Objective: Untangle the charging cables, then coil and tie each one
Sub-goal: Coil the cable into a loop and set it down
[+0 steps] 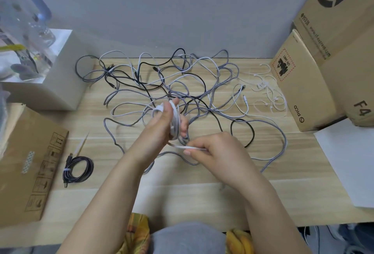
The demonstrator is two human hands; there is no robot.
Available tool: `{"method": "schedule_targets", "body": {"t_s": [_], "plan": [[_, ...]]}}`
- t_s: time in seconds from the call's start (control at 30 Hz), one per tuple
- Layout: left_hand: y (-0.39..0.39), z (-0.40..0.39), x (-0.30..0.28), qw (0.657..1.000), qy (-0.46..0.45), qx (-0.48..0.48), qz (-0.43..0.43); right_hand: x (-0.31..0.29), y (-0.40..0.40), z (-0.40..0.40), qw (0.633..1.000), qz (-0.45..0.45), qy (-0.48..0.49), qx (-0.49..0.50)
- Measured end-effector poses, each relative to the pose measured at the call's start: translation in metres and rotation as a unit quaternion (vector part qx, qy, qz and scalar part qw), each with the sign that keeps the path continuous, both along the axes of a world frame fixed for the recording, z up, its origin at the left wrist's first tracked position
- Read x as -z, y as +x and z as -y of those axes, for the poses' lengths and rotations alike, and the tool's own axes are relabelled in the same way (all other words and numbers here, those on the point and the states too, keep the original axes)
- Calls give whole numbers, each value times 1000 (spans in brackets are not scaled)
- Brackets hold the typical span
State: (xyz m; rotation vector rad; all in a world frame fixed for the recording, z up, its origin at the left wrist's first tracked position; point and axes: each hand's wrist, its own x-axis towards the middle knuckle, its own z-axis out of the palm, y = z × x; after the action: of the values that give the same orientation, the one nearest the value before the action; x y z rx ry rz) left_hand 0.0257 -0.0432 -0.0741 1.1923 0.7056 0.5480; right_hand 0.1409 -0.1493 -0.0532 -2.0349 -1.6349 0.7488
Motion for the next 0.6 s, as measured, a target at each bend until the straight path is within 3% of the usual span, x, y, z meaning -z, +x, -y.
{"method": "schedule_targets", "body": {"t_s": [0.1, 0.2, 0.27, 0.37, 0.47, 0.6], "plan": [[-7, -1, 9, 992, 61, 75, -86, -5, 5, 2, 996, -34, 63, 47], [-9, 0, 19, 979, -6, 157, -129, -7, 14, 3, 981, -83, 128, 121], [-9, 2, 18, 967, -64, 228, -90, -8, 16, 3, 968, -116, 160, 152], [-9, 5, 3, 954, -76, 285, -54, -8, 14, 3, 954, -151, 195, 169], [-14, 5, 1, 943, -122, 309, -17, -6, 12, 1, 952, -124, 221, 172], [-17, 2, -3, 907, -191, 346, 144, 0, 15, -4, 941, -170, 236, 174]]}}
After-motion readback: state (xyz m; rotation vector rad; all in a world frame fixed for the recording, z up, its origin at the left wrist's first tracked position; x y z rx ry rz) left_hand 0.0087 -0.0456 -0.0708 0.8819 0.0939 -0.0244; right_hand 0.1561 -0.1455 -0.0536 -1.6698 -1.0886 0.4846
